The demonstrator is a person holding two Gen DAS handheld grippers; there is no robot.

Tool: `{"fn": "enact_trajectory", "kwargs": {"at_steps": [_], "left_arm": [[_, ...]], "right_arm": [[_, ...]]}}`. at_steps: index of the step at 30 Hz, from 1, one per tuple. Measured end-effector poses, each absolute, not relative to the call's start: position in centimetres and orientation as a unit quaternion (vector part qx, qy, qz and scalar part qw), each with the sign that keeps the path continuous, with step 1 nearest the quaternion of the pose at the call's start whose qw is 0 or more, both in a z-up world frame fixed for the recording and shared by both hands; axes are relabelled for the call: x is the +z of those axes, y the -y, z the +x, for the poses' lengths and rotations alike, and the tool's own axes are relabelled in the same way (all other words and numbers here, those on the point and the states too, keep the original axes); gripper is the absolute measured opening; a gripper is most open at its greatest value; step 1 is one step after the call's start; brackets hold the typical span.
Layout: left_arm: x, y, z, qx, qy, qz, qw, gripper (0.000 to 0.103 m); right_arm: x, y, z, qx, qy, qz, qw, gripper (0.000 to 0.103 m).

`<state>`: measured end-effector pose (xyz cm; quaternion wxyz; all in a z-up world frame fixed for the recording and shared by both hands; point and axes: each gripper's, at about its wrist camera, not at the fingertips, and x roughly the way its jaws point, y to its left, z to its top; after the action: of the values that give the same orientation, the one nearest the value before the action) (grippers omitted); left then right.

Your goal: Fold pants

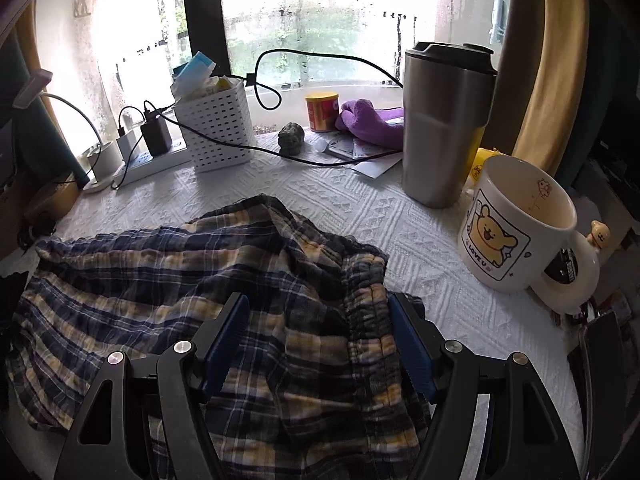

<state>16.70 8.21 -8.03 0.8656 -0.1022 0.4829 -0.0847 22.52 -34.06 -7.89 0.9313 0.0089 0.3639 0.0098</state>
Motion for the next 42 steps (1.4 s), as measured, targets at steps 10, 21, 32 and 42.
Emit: {"fn": "enact_trajectory", "kwargs": {"at_steps": [10, 21, 32, 42], "left_arm": [[-9.5, -10.2, 16.5, -0.053, -0.514, -0.127, 0.846, 0.002], [-3.8, -10.4, 20.0, -0.05, -0.458, -0.08, 0.884, 0.02], [-6.8, -4.6, 27.4, -0.131, -0.476, -0.062, 0.867, 0.02], [-10.4, -3.8, 31.9, -0.137, -0.51, -0.078, 0.846, 0.044]], "right_arm": [[-8.9, 34.4, 21.5, 0.012, -0.371, 0.013, 0.929, 0.073], [-7.9, 35.2, 21.4, 0.013, -0.347, 0.022, 0.937, 0.073], [-7.2, 26.8, 23.6, 0.113, -0.346, -0.016, 0.931, 0.072], [-10.8, 20.0, 29.7, 0.154, -0.422, -0.055, 0.892, 0.072]]}}
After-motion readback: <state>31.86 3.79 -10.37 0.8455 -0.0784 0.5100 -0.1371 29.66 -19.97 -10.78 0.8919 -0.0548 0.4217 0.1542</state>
